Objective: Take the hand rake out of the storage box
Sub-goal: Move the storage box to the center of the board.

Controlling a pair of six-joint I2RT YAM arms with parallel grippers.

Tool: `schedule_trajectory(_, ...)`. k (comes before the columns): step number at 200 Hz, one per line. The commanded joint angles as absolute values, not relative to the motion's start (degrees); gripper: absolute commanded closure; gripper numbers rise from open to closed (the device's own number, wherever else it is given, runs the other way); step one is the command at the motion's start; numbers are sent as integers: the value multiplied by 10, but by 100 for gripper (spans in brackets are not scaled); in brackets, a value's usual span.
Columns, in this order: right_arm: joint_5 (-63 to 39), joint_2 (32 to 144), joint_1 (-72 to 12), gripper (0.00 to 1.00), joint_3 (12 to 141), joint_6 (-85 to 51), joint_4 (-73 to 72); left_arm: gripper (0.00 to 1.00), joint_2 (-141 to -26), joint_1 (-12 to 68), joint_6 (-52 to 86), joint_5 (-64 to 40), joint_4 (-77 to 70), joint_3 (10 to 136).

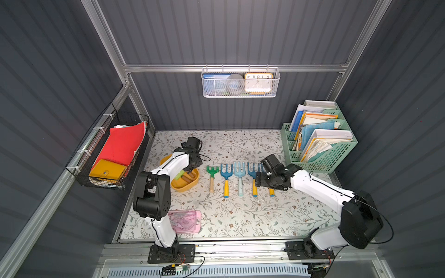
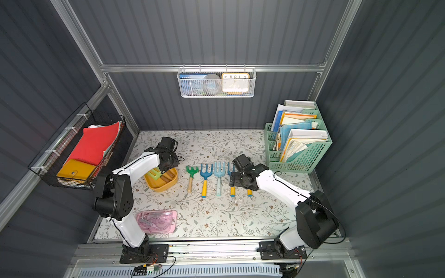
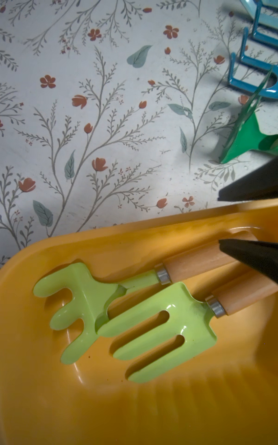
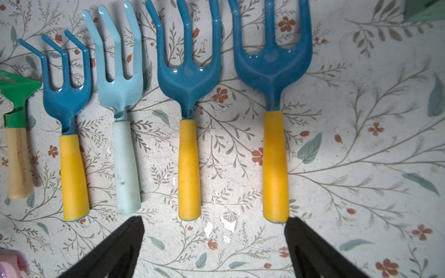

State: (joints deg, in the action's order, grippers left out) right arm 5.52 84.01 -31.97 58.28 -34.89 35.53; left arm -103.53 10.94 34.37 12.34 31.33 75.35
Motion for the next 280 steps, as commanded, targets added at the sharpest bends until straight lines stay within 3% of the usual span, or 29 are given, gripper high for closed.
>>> schedule_trajectory(1, 55, 842, -319, 4, 579, -349, 357, 68, -1041, 107, 330, 121, 312, 751)
schedule_trajectory(49, 53, 843, -321, 4, 580, -350, 358, 67, -1056, 107, 321, 111, 304, 762)
schedule_trajectory(97, 54, 842, -322, 4, 580, -349, 358, 79, -1083, 107, 310, 101, 291, 759)
schedule_trajectory(208, 46, 855, -327, 4, 584, -351, 351, 93, -1091, 107, 205, 126, 318, 781)
schedule_trajectory(280, 42, 871, -330, 4, 591, -352, 349, 94, -1109, 69, 91, 132, 316, 803)
